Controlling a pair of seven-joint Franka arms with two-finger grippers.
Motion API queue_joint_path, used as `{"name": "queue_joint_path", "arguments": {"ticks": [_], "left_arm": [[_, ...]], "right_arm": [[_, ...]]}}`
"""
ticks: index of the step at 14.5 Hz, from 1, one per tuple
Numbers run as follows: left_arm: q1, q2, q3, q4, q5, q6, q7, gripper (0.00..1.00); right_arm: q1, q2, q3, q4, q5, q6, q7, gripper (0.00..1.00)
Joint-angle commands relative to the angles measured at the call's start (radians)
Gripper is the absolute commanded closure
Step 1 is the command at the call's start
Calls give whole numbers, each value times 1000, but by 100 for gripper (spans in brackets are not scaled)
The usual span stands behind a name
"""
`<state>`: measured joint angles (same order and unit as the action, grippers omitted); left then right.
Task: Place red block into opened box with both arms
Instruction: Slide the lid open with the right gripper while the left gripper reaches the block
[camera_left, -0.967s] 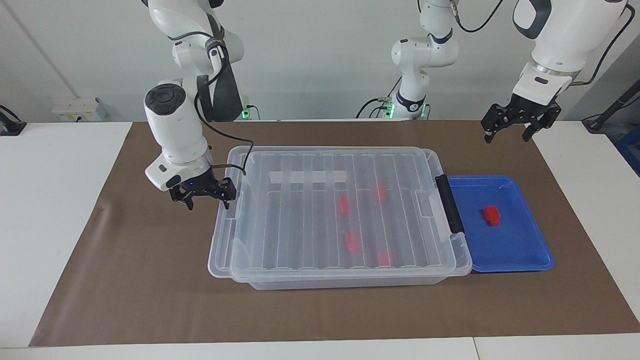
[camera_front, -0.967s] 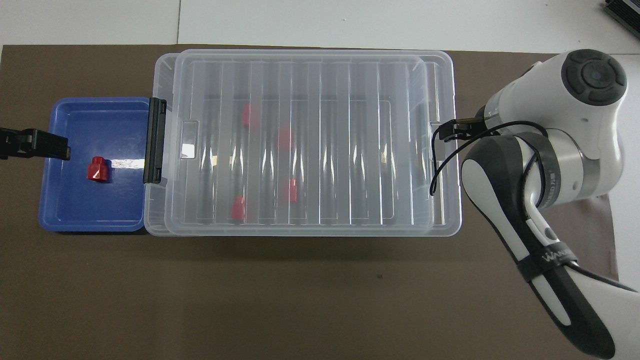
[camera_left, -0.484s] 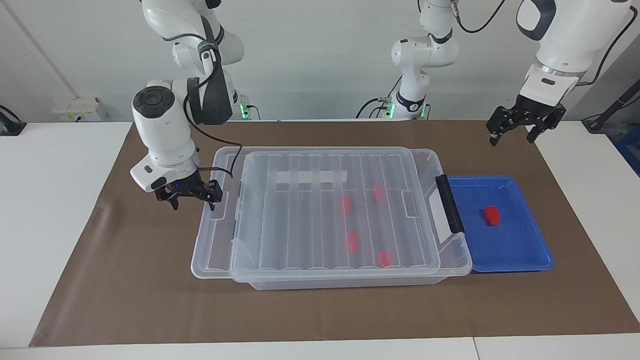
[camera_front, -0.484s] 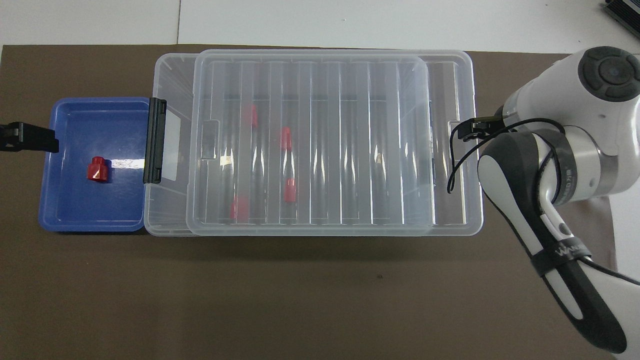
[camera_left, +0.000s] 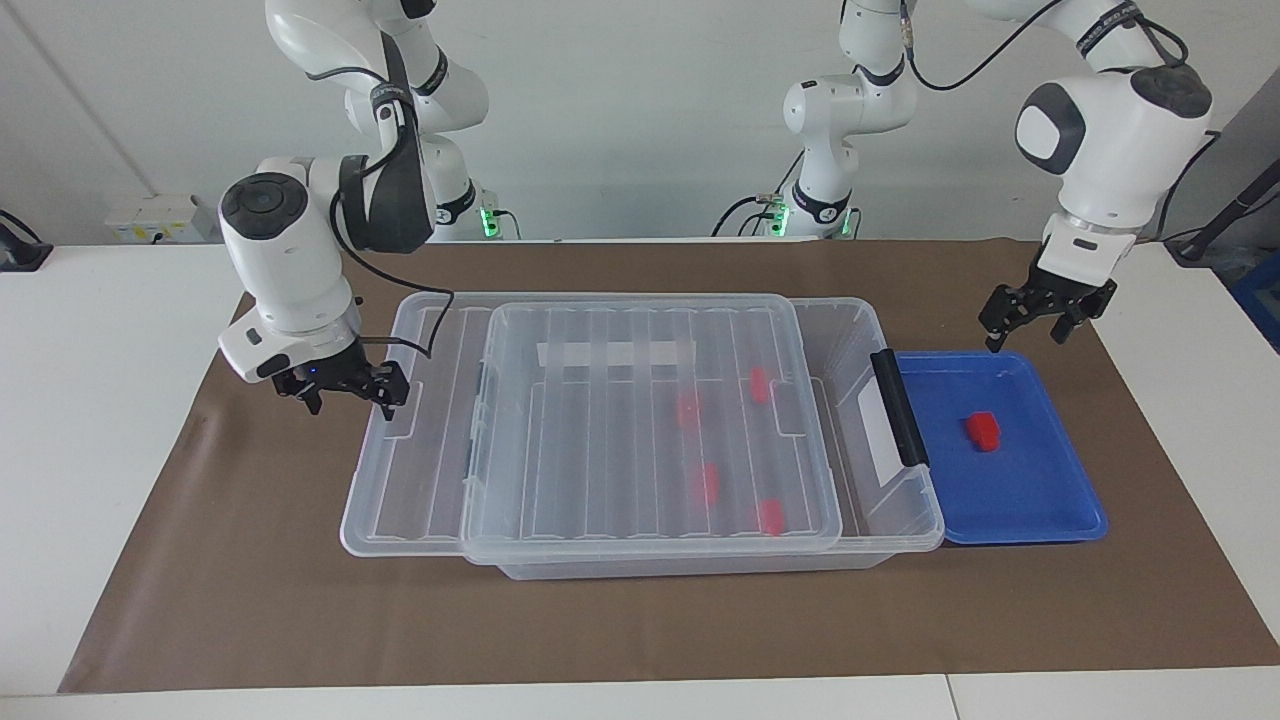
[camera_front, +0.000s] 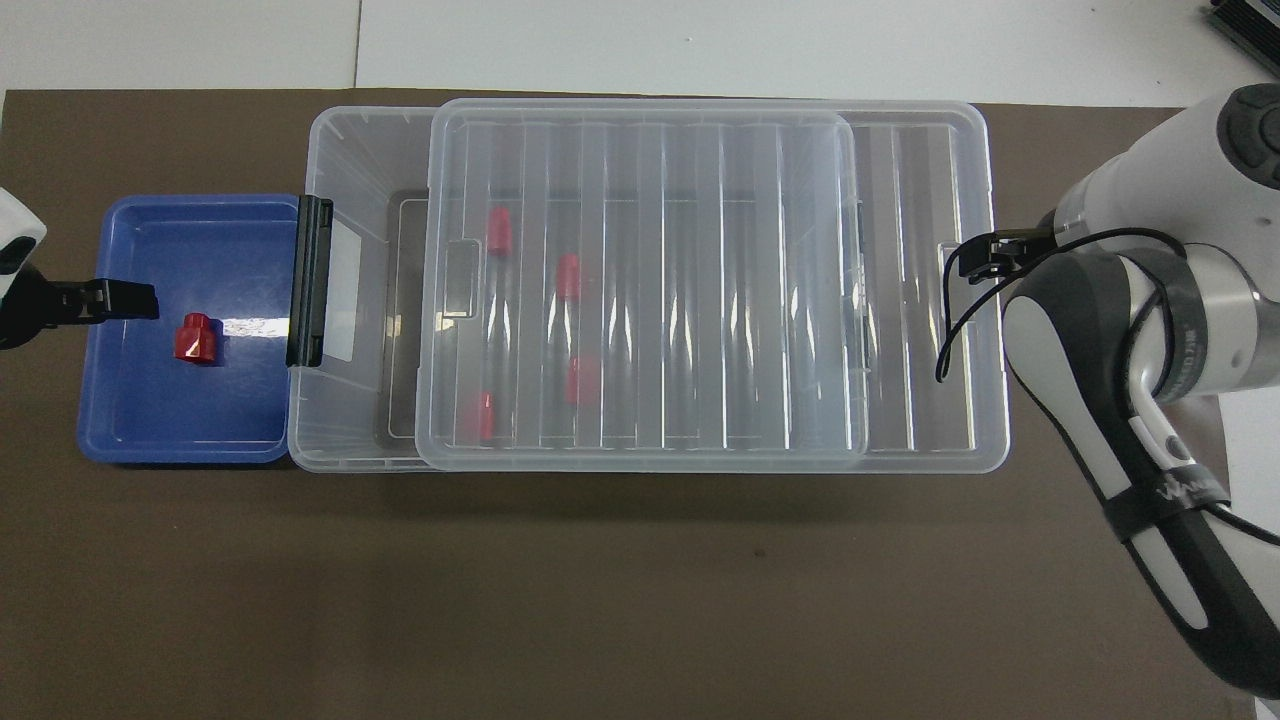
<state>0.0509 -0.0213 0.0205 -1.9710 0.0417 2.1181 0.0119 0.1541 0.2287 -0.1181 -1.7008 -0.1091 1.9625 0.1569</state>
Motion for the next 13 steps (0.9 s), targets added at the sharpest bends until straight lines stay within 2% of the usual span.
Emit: {"name": "queue_joint_path", "arguments": {"ticks": [1,8,11,13], "left_arm": [[29,24,-4,-92,-9,137,11,0],[37,138,-4,-115,-11,263,-4,0],[61,211,-4,-130,-11,380,5,0],[70,237,-4,-138,-11,416,10,0]], "right_arm": [[-27,-17,6,-3,-32,-30,7,0],[-57,-22,6,-3,-58,-50,-25,0],[-71,-23,5,-3,-64,-53,-28,0],[-74,-23,5,-5,-66,-53,-28,0]]}}
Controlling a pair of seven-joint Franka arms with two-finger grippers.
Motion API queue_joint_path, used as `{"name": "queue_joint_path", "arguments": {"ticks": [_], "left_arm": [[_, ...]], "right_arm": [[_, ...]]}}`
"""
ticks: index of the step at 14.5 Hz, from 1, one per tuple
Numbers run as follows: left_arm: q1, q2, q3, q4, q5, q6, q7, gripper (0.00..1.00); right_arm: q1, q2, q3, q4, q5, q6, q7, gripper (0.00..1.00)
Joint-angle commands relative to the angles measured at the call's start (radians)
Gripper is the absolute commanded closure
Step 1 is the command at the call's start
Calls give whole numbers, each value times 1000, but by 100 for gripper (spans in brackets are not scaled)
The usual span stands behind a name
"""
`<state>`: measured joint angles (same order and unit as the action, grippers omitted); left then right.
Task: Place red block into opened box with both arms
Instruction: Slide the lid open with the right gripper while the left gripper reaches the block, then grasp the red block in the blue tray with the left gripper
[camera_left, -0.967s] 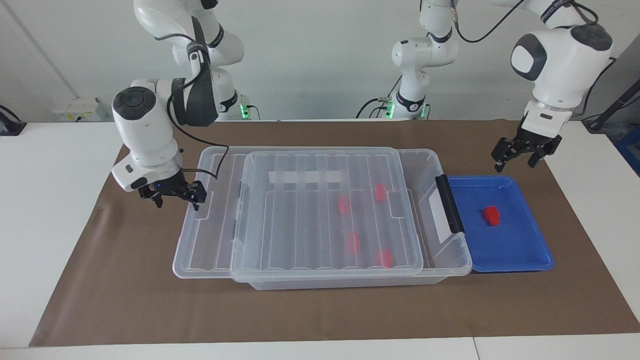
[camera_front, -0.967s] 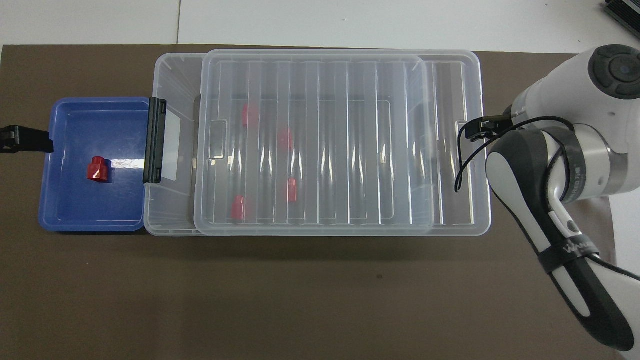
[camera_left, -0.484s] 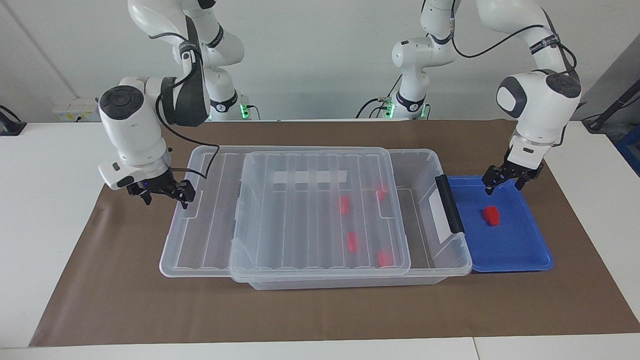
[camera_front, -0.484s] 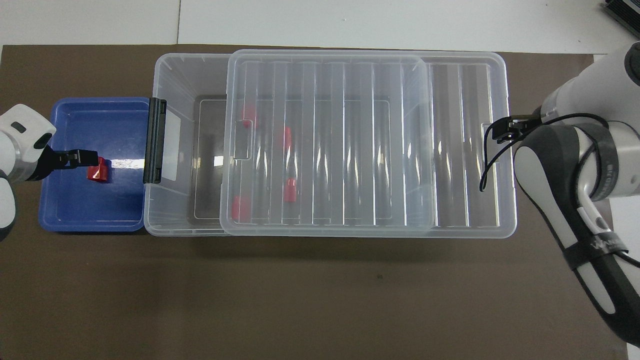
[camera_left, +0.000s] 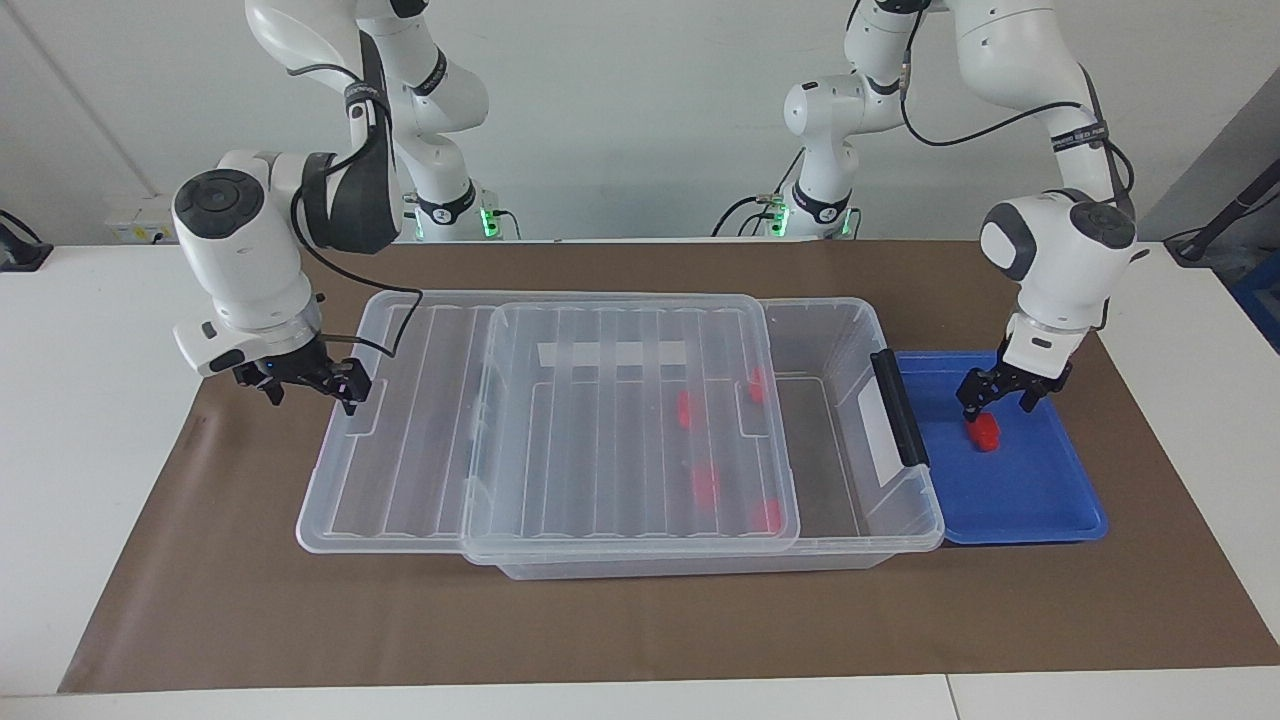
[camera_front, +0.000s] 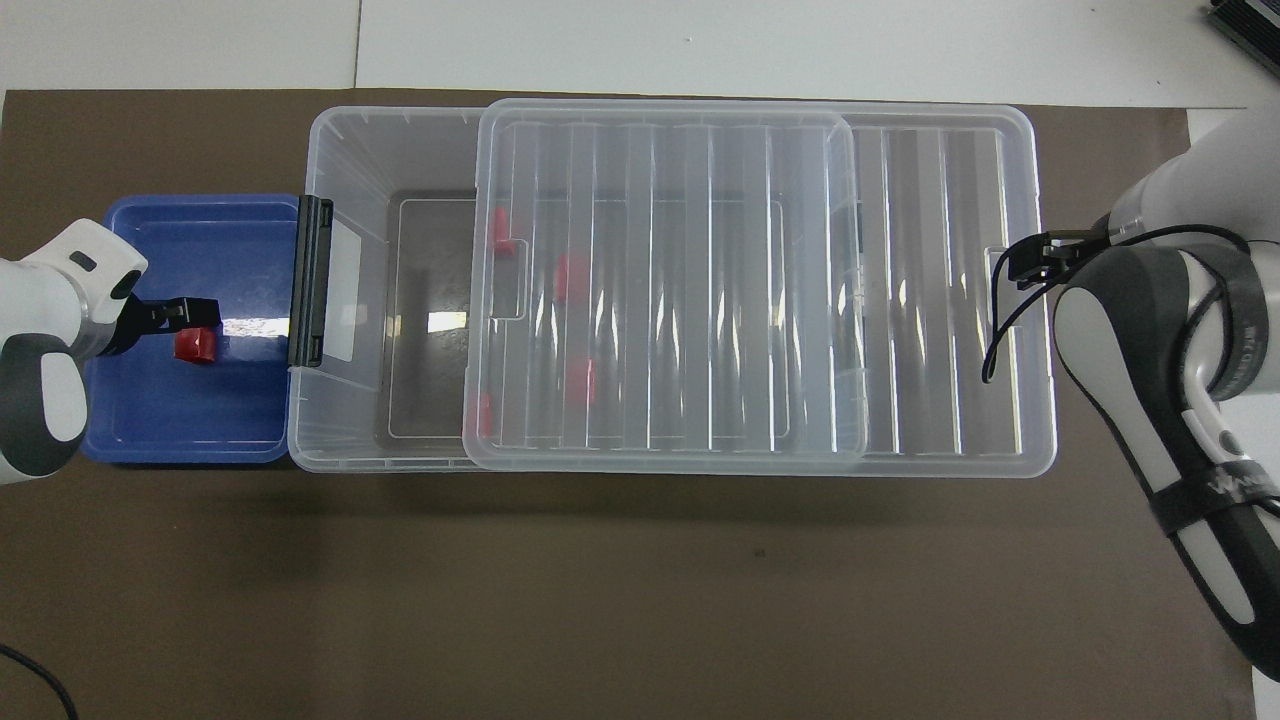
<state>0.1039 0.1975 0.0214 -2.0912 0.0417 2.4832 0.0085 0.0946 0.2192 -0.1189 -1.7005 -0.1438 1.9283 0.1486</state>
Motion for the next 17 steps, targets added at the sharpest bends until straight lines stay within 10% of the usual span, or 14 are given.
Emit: {"name": "queue_joint_path", "arguments": {"ticks": [1,10,15,17], "left_arm": [[22,28,-5,-23,-11,52,13,0],[17,42,-5,-99,-11,117,15,0],[20,43,-5,-90,-11,106,13,98],[22,43,-6,-64,-11,51,16,100]], "right_arm": [[-24,-14,5,-4,-31,-25,-20,0],[-41,-15,4,-4,-46,-38,-21,0],[-41,-17,4,-4,-69,-41,-21,0],[-41,-20,4,-5,-72,-43,-21,0]]}}
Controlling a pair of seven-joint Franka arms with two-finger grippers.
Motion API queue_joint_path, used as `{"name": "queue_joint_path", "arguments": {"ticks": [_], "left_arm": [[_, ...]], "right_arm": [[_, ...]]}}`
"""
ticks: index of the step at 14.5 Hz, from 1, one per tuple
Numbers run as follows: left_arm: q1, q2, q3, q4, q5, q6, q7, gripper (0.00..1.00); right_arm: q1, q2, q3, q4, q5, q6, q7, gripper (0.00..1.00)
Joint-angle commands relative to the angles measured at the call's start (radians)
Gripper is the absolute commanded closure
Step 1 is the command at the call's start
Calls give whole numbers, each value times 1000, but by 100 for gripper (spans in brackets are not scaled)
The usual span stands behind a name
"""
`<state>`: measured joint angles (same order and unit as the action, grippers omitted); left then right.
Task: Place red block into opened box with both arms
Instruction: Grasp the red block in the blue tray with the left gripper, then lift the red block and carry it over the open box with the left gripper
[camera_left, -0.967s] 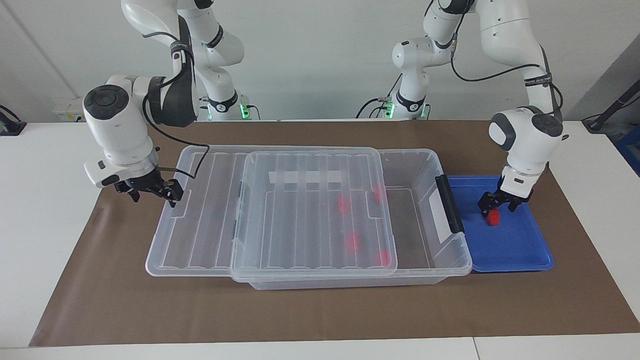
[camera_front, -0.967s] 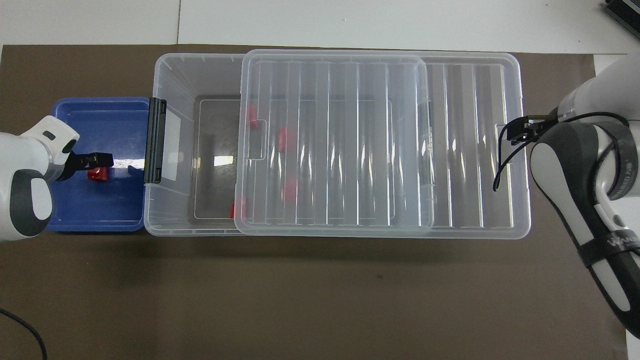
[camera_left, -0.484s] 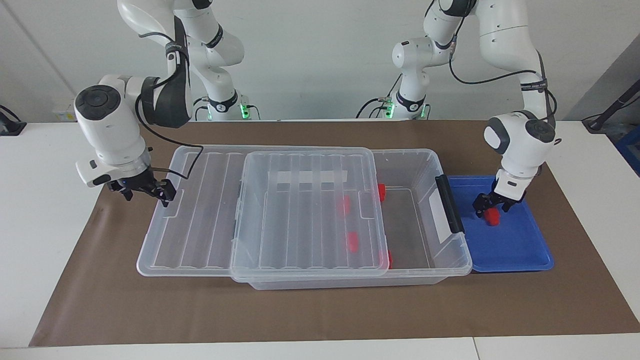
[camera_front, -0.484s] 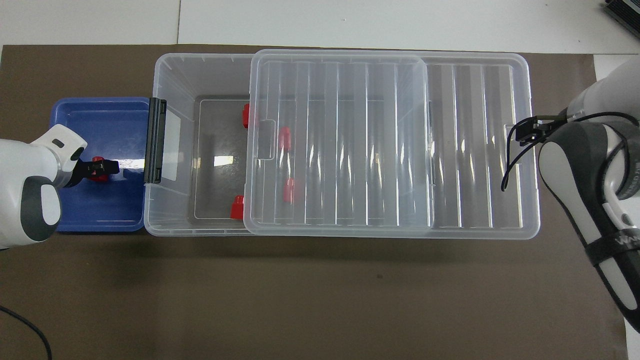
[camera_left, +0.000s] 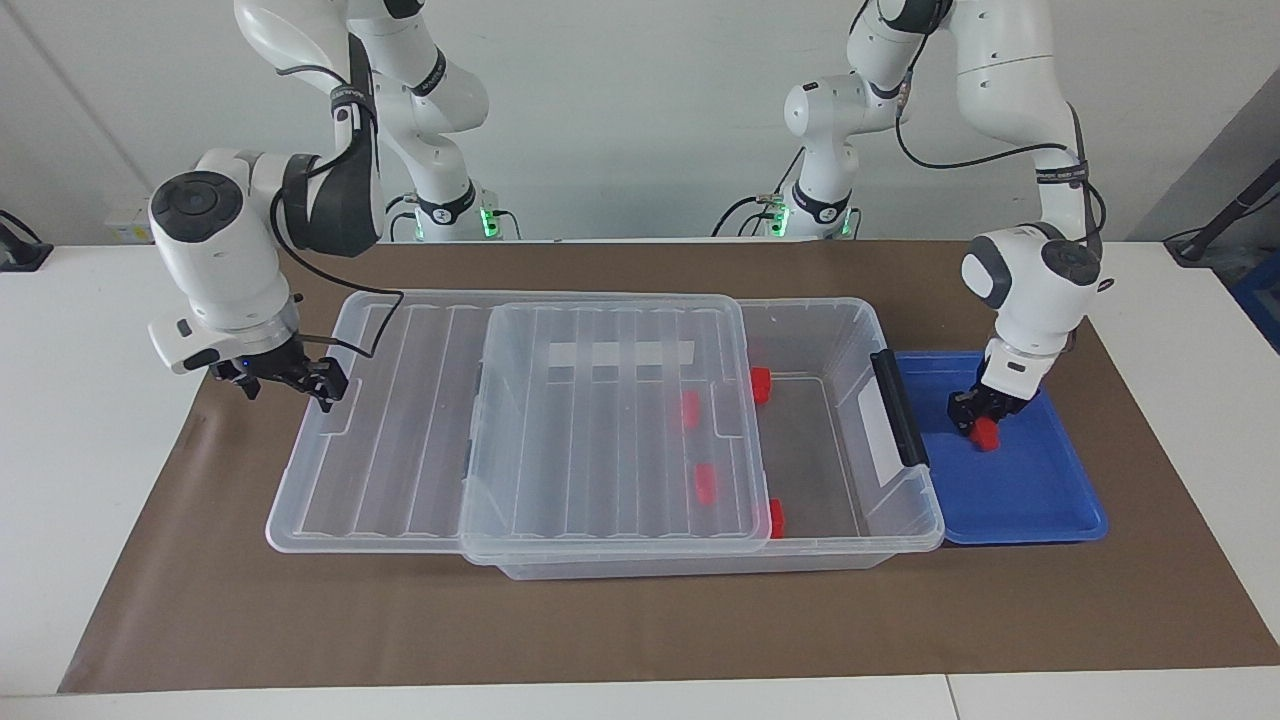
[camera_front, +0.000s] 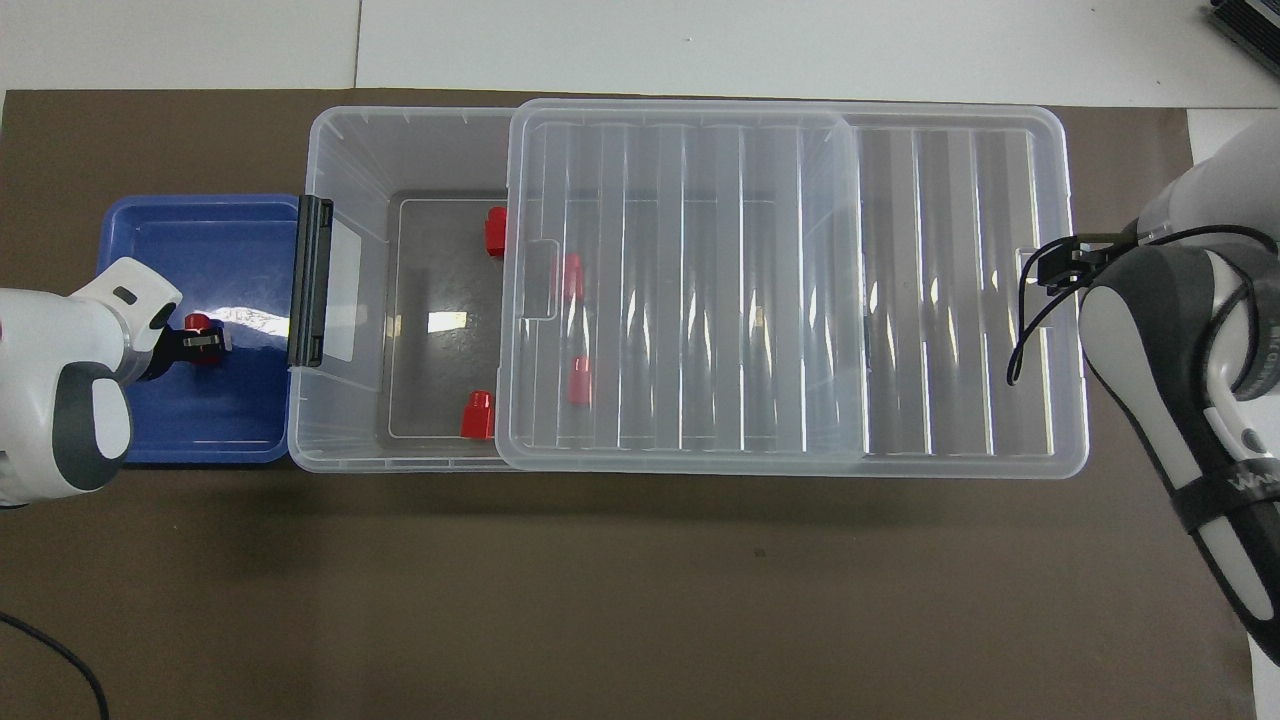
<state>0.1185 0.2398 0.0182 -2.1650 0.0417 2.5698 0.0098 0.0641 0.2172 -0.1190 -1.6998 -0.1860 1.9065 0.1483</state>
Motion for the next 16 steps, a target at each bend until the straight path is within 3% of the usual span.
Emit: {"name": "queue_joint_path", "arguments": {"ticks": [1,5,8,12,16], "left_arm": [[4,3,-4,54,-13,-110,15,100],[-16,-2,-15,243,-19,-376,-26,100],[-34,-14,-15,333,-100,-511,-117,100],[-98,-80,-24,384,-161,-566,-391,100],[-115,-86,-49,517,-241,-686,-601,100]], "right_arm": [[-12,-18,4,-6,-30,-21,-21,0],[-13,-18,4,-6,-64,-26,-21,0],[-15,-18,4,-6,-66,-26,-21,0],[-13,-25,6,-4,-66,-32,-21,0],[-3,-82,16,22,26,-53,-10,0]]}}
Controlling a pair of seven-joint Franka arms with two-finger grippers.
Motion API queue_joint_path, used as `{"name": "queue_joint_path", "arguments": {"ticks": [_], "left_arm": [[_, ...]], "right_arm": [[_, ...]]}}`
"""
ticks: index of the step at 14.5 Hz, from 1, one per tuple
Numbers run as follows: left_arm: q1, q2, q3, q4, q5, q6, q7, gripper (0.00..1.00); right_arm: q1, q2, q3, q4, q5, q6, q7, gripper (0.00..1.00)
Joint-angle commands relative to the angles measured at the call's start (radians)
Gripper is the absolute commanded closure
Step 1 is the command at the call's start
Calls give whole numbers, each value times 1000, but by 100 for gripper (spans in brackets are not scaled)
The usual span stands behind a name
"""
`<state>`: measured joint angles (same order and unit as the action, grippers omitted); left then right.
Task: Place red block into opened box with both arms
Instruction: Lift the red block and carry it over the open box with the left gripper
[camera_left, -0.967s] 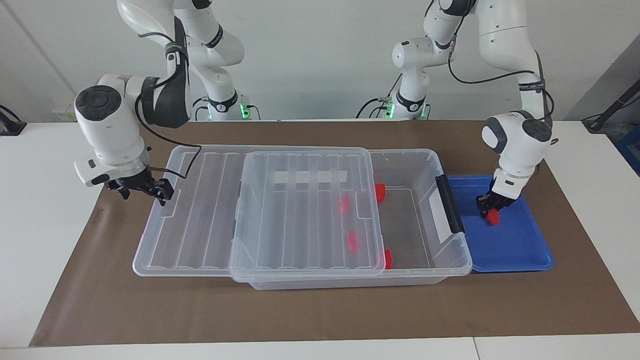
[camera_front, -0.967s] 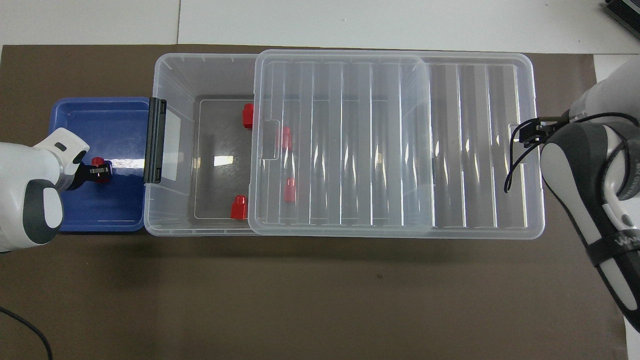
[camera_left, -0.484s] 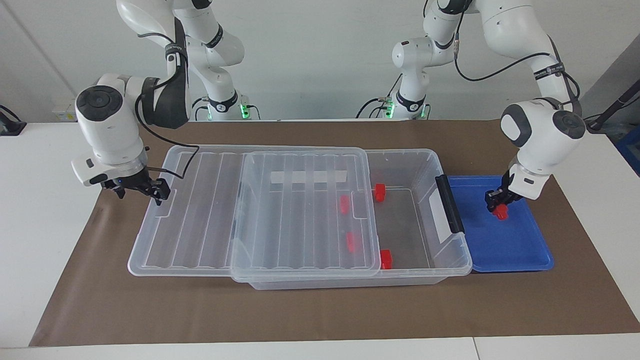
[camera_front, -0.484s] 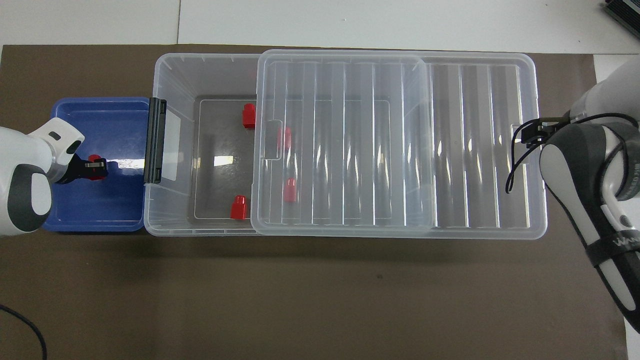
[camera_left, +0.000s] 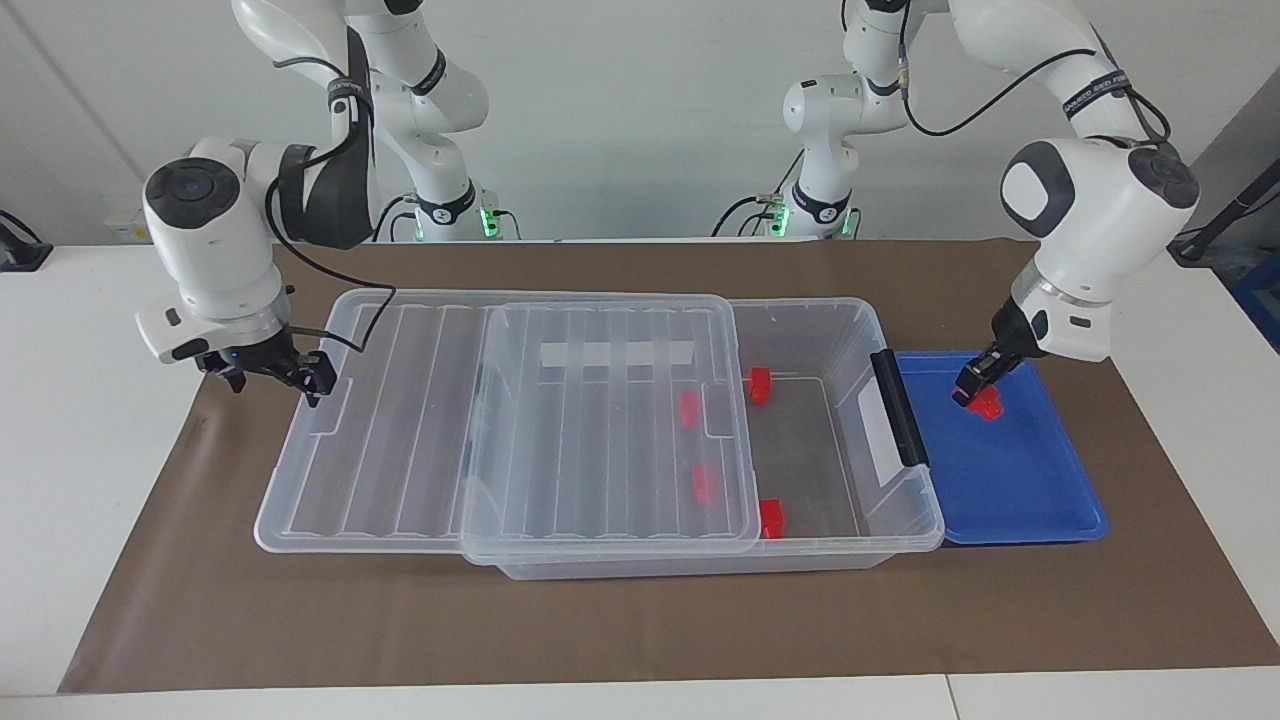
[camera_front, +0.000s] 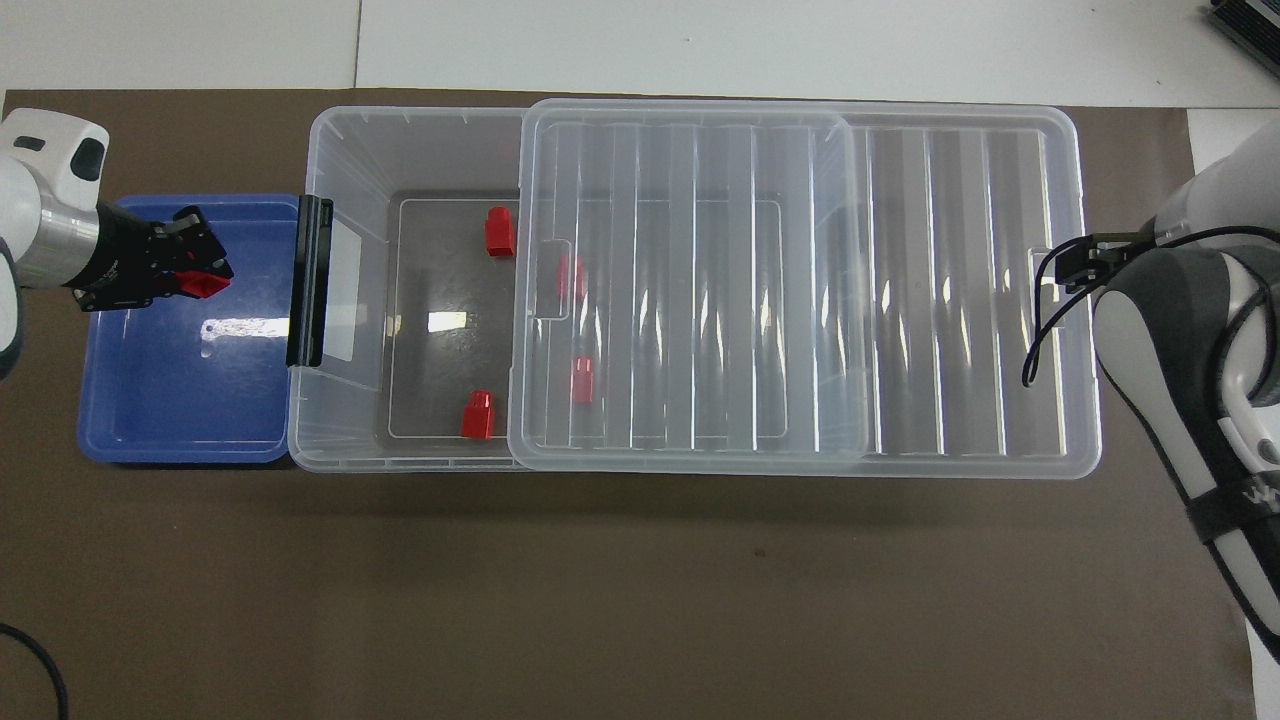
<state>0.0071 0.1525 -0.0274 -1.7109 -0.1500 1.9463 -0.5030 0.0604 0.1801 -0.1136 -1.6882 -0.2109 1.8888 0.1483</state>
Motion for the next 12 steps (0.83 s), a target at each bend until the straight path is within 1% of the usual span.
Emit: {"name": "queue_joint_path", "arguments": {"ticks": [1,3,4,5,7,8,10,12], "left_arm": [[-4,-4,-24,66,-58,-53,-167,100],[-4,-13,-81,65,-51,-29,-299,100],[-18,-13,-104,59,-46,-11,-325,100],[-48,-17,-106,45,-45,18,-344,100],[-100,-40,-106,-18,-40,81,-359,100],[-143,-51,-106,-60,-22,129,-361,100],[-209,-50,-106,-130,59,206,-361,100],[-233,-48,-108,-194,98,281,-353,100]], "right_arm": [[1,-63,11,15,100,-37,-9,0],[-8,-117,9,16,180,-51,-9,0],[-8,-143,8,18,201,-74,-9,0],[-7,-161,9,31,203,-121,-9,0],[-7,-198,6,62,203,-224,-9,0],[-8,-218,5,61,203,-265,-9,0],[-11,-237,2,32,203,-286,-15,0],[-2,-237,2,30,202,-278,-16,0]]}}
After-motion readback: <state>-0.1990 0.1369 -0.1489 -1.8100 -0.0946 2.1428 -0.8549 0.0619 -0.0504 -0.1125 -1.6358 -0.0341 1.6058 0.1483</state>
